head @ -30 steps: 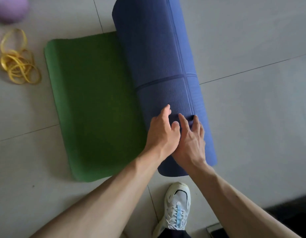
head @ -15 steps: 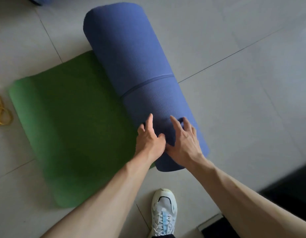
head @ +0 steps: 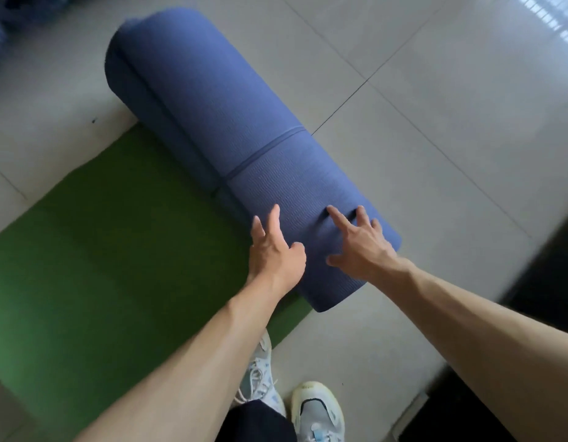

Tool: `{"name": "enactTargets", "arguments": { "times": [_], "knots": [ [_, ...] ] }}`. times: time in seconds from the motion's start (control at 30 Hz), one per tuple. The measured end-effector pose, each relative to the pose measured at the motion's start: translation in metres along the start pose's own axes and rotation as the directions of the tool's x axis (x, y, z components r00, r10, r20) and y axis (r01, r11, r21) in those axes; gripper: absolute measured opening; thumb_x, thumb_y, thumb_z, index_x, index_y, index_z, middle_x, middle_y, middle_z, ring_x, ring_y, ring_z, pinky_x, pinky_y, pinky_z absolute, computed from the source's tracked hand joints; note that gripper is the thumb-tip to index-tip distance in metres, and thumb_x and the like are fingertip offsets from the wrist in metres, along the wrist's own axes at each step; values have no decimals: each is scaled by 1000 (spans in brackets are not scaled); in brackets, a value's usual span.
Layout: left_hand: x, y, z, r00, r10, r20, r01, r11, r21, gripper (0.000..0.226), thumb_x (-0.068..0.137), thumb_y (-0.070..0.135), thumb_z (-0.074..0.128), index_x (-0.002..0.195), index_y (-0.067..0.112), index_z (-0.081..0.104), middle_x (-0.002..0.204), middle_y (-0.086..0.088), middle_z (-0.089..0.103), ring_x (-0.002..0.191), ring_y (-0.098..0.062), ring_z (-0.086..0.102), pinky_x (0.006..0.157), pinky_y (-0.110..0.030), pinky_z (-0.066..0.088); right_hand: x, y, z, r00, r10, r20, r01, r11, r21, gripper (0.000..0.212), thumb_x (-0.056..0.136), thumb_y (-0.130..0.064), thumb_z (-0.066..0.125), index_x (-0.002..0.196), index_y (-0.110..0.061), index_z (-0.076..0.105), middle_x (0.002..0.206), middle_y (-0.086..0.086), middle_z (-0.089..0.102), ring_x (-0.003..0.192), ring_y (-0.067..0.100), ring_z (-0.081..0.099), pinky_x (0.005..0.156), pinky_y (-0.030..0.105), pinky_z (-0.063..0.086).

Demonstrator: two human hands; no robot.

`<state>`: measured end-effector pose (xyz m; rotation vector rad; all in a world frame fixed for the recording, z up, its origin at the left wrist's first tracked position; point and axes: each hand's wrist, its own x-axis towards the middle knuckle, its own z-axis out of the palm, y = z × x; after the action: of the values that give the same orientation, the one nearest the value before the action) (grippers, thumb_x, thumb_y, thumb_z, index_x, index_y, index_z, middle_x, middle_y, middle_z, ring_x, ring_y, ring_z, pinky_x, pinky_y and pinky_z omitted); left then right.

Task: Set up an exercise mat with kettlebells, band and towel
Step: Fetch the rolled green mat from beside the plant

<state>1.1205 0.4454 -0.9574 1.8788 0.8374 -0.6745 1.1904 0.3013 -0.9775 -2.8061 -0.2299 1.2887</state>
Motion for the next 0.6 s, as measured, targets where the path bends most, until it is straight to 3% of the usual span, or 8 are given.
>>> {"name": "enactTargets", "arguments": {
  "times": [0.13,0.23,0.33,0.4,0.47,0.6],
  "knots": [
    [8,24,10,994,-74,85,68,995,72,76,101,17,47,159,39,2,168,-18,-19,146,-42,35,114,-39,38,2,5,-14,984,129,-125,-118,988,96,71,98,-40,56,154,-38,12,164,15,12,140,39,30,102,52,42],
    [18,50,16,998,-2,64,-2,997,75,77,100,14,48,160,37,6,169,-17,-9,151,-41,24,121,-43,29,-5,5,-22,957,66,-283,-36,993,112,66,99,-40,54,155,-26,23,165,14,18,147,34,27,109,46,37],
    [29,77,22,986,133,105,-139,989,50,78,98,7,48,161,33,9,172,-6,-3,158,-30,9,127,-41,17,-9,6,-28,951,-13,-308,57,989,134,68,97,-42,55,155,-22,26,167,13,16,152,32,20,112,46,33],
    [38,98,26,968,209,139,-210,978,-3,79,95,2,46,161,32,14,172,-2,8,158,-22,10,126,-36,14,-2,11,-30,960,-35,-277,66,992,104,76,94,-46,57,158,-24,21,168,13,12,154,34,14,114,47,31],
    [50,121,33,953,265,147,-256,964,-74,74,95,-1,45,159,31,23,168,-5,26,154,-20,26,125,-36,26,12,23,-36,973,1,-230,26,993,115,94,87,-57,64,160,-29,12,170,12,2,156,35,6,117,52,28],
    [73,149,39,944,330,1,-325,930,-171,57,93,-5,44,145,16,50,148,-8,54,139,-20,50,112,-29,43,51,63,-63,985,109,-132,-93,989,118,117,75,-58,79,158,-42,-1,169,9,-12,155,38,2,114,60,35]
  ]
}}
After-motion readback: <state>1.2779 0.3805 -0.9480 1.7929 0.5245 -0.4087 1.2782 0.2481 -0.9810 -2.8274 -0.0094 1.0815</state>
